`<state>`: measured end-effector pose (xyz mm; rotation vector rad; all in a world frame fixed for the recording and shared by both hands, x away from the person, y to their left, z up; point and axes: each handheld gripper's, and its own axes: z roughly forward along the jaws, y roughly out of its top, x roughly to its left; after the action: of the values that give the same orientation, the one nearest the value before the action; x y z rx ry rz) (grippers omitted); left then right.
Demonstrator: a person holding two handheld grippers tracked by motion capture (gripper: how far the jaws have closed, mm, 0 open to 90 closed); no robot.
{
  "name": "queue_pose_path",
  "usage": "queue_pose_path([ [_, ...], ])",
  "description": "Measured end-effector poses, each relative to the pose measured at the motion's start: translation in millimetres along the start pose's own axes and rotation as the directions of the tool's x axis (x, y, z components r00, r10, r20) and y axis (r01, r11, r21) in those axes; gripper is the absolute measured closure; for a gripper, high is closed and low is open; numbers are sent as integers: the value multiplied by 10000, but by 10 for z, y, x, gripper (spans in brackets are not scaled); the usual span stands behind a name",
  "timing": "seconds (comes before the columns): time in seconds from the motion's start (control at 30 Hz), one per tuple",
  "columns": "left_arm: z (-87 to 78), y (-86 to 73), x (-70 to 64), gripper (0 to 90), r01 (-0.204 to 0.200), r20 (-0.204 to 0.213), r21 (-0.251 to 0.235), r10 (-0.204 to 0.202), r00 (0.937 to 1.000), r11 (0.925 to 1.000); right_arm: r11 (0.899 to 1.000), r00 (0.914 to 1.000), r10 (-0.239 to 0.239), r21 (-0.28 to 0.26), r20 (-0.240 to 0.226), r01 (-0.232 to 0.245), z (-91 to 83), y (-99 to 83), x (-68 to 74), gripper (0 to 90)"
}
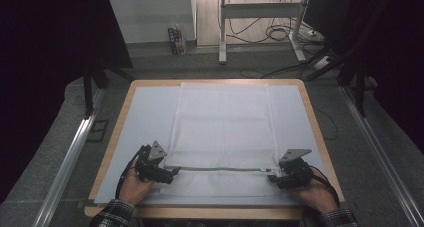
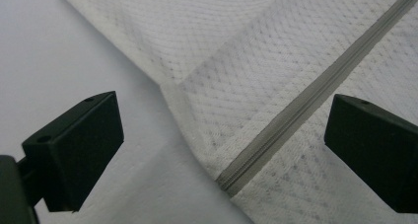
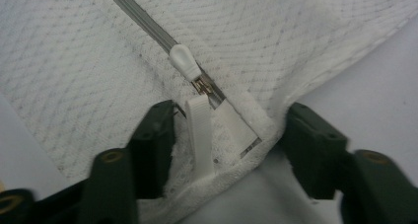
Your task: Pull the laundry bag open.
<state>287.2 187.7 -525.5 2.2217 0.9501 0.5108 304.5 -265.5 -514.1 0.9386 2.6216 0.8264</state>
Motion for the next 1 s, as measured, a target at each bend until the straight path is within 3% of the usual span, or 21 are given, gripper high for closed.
queue_pose_path([
  [0.23,9,18,-42,16,-260,-58,31,261,9996,9997,9999,9997,5,-156,-235,-9,-27,-5,23,756],
  [0.3,6,21,-40,17,-214,-47,-15,214,9998,9998,9999,9996,-109,-131,-242,106,-29,4,46,803],
  [0.47,-13,41,-44,24,-97,36,-81,97,9999,9999,9994,9990,56,-348,-449,-72,-58,15,9,831],
  [0.67,-4,97,-101,30,-90,381,62,88,9992,9999,9918,9988,54,-1270,-497,-117,-181,45,1,831],
  [0.77,-16,151,-128,26,75,1014,-145,-60,9948,9999,9906,9980,61,-1362,-635,-147,-187,54,2,830],
  [0.87,-15,210,-160,43,237,1403,-396,-179,9899,9989,9885,9971,147,-1493,-751,-259,-195,72,8,827],
  [1.0,14,296,-248,80,123,1736,-635,-11,9848,9979,9846,9972,-37,-1746,-744,-94,-226,96,32,827],
])
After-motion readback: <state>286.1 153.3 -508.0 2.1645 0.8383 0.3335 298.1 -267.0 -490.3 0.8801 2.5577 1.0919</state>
